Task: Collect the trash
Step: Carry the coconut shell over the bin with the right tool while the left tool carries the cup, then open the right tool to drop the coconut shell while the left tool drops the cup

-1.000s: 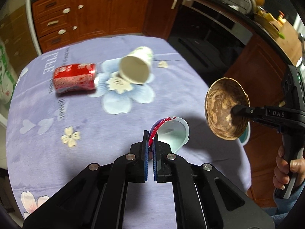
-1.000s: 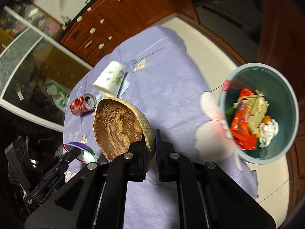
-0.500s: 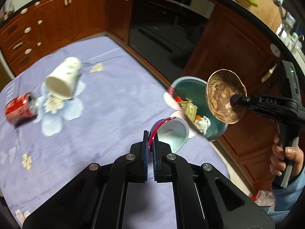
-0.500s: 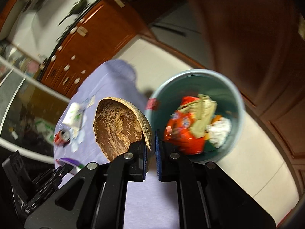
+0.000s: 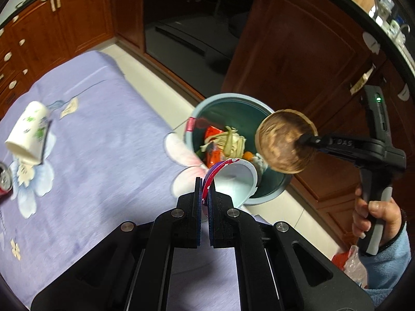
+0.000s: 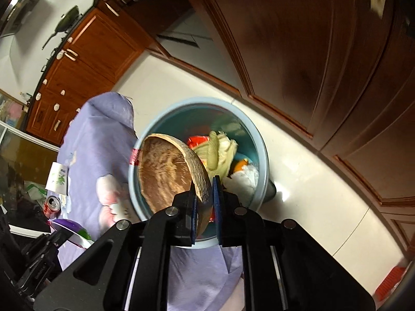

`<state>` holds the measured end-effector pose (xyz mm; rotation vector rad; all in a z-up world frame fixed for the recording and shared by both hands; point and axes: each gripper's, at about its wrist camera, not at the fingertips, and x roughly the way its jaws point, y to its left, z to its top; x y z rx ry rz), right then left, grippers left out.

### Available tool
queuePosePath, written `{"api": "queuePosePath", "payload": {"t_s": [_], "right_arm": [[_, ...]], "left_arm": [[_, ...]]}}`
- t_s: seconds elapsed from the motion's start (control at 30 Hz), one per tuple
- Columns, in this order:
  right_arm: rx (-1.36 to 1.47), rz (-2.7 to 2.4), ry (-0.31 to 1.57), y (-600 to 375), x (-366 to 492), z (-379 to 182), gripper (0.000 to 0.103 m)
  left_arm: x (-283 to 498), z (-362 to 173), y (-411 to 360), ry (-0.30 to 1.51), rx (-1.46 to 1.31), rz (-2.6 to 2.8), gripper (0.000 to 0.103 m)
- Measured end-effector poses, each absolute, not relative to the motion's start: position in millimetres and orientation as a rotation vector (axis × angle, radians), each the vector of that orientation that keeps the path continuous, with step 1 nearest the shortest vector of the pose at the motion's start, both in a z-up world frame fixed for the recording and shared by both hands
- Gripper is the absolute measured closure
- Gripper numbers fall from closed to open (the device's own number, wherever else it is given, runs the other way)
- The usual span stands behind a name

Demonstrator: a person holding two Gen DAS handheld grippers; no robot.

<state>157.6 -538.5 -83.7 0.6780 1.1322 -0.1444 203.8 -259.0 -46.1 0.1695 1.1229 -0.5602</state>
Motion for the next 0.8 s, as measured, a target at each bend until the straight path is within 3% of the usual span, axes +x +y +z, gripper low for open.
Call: {"api": "queuePosePath", "payload": {"t_s": [0.1,0.23,0.3,0.37,0.47,0.6,0.8], "right_arm": [[0.707,-0.138,1.155,-541.7,158.6,-94.8,0.079],[0.734,-0.14,1.141,-552.7,159.2,-97.0,0.077],[0.74,-0.146,1.126,-557.4,157.8,-93.8,0.062],[0.734,-0.153,1.111,-560.5,156.8,-90.1,0.058],[0.738,-0.159,1.091,-564.8,154.8,-85.3,0.041],[0.75,-0.16,1.087,-570.4,152.1,-84.5,0.033],[0.759,-0.163,1.1,-571.2,152.5,-86.4,0.031]], "left_arm": [[207.3,-50.4,-272.8,1.134,0.189,-0.571,0.099],[210.6,-56.0,-286.3,1.15,0.204,-0.581,0.099],[211.3,-58.7,-291.2,1.159,0.21,-0.586,0.099],[212.3,-62.4,-296.4,1.168,0.217,-0.59,0.099],[213.8,-68.3,-304.9,1.181,0.226,-0.598,0.099],[214.6,-74.6,-315.4,1.19,0.244,-0.612,0.099],[220.3,-83.7,-335.6,1.215,0.261,-0.631,0.097]]}}
